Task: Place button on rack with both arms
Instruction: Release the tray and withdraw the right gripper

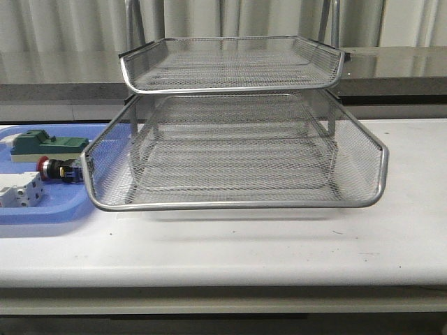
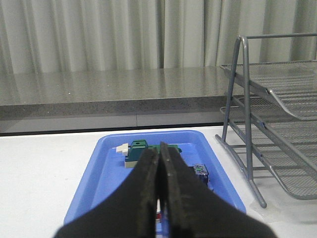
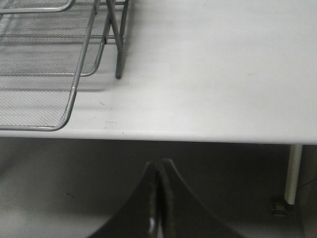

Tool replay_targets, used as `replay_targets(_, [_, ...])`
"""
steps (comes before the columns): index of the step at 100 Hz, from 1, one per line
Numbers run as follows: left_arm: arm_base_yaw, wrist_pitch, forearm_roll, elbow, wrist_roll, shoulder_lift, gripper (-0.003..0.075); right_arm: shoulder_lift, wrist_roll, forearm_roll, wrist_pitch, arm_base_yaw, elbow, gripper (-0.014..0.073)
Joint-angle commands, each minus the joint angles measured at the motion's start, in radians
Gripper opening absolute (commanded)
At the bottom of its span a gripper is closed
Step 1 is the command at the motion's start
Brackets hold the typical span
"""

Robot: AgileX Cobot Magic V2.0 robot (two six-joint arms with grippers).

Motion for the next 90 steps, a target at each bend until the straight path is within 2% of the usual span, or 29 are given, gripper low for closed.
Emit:
replay_targets(1, [-0.006, -0.079, -0.010, 0.047, -0.011, -0.032, -0.0020, 0.008, -0.002, -0.016, -0.055, -0.002, -0.033, -0.0070])
replay_targets(58, [-0.006, -0.105, -0.015, 0.043, -0.011, -0.032, -0.0020, 0.008, -0.002, -0.016, -0.055, -0.002, -0.033, -0.0070])
replay_targets(67, [-0.006, -0.048, -0.087, 0.021, -0.011, -0.032, -0.0020, 0.008, -0.002, -0.016, -0.055, -0.002, -0.033, -0.0070])
replay_targets(82, [-0.006, 0.094, -0.116, -0.061, -0.011, 0.006, -0.0020, 0.008, -0.002, -0.016, -0.055, -0.002, -0.033, -0.0070])
replay_targets(90, [-0.006, 0.115, -0.141, -0.126, -0.011, 0.056, -0.0020, 0.008, -0.002, -0.016, -0.055, -0.002, -0.033, -0.0070])
